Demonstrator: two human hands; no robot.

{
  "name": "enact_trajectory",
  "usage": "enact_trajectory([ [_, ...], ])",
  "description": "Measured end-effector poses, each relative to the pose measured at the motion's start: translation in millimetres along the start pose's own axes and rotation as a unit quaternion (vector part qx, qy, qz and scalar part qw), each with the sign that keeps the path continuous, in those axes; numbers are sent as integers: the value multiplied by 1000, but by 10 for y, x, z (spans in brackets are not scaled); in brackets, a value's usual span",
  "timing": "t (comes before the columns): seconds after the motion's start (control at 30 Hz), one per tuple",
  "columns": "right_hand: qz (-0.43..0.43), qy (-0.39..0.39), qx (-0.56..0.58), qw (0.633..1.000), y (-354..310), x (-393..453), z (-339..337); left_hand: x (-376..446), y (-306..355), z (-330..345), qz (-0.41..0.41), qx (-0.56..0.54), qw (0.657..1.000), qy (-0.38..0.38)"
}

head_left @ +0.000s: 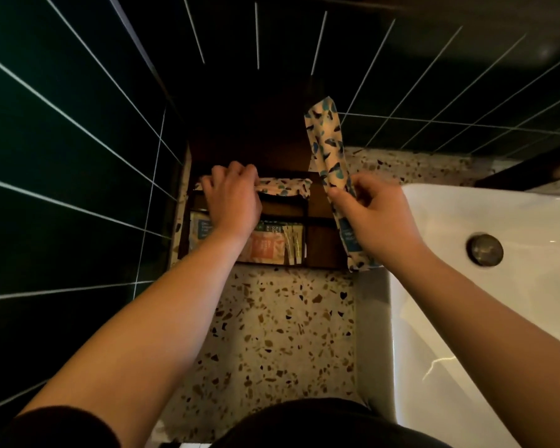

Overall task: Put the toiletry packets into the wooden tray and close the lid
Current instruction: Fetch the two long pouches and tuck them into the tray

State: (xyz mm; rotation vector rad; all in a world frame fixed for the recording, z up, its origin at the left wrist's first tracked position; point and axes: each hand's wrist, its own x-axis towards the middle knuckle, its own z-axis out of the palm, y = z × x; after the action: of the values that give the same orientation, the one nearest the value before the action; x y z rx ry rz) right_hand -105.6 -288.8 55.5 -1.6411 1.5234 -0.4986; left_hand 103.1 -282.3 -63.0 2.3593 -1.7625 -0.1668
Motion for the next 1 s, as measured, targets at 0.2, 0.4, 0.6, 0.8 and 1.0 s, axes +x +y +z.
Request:
enact_trajectory([
  [0.2, 14, -10, 15, 1000, 42, 16, 58, 28, -70, 162, 7, -54, 999, 2],
  [0.4, 4, -15, 14, 1000, 52, -42, 90, 16, -97, 211, -20, -67, 998, -11],
  [0.6, -5, -9, 6, 1000, 49, -130, 46, -150, 65, 47, -37, -29, 998, -45],
  [0.8, -3, -10, 3, 1000, 31, -186, 48, -305, 98, 146, -27, -12, 984, -178],
  [1.0, 1, -23, 0, 1000, -48, -182, 43, -316, 63, 41, -23, -37, 981, -191],
])
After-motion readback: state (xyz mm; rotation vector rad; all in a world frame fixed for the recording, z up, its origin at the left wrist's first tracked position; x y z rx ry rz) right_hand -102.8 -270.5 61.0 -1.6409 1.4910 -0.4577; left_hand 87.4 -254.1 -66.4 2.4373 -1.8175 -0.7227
